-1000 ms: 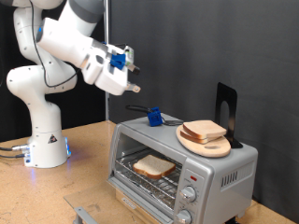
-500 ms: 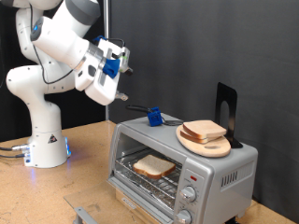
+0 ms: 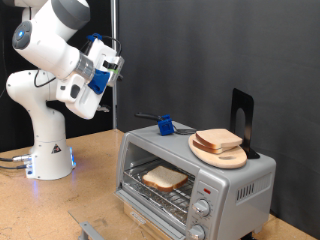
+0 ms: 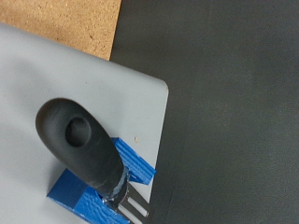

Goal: Make a piece of toast with the oven

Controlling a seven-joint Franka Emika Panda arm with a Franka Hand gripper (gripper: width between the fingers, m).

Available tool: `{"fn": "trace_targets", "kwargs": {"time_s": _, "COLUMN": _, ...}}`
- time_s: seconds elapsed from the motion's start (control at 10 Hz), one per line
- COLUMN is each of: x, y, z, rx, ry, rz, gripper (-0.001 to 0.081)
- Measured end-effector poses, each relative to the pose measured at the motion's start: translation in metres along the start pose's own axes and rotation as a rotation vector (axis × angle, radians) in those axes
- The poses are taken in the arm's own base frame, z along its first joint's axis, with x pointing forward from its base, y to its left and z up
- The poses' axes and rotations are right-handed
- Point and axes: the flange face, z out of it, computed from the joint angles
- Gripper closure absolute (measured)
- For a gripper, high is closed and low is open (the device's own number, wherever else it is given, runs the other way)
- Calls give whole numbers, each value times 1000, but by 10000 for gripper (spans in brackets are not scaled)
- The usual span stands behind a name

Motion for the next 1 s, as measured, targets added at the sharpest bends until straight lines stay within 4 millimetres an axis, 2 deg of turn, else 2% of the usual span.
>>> {"fn": "trace_targets", "kwargs": {"time_s": 0.3, "x": 12, "y": 1, "z": -12, "rx": 53, "ry": 94, "rz": -3, "gripper": -2}}
{"fn": "trace_targets", "kwargs": {"time_s": 0.7, "x": 53, "y": 31, "z": -41, "rx": 91, "ry": 208, "rz": 66, "gripper": -2}}
{"fn": "trace_targets", "kwargs": {"time_s": 1.0, "x": 83, "y": 39, "z": -61, "rx": 119, "ry": 220, "rz": 100, "gripper": -2}}
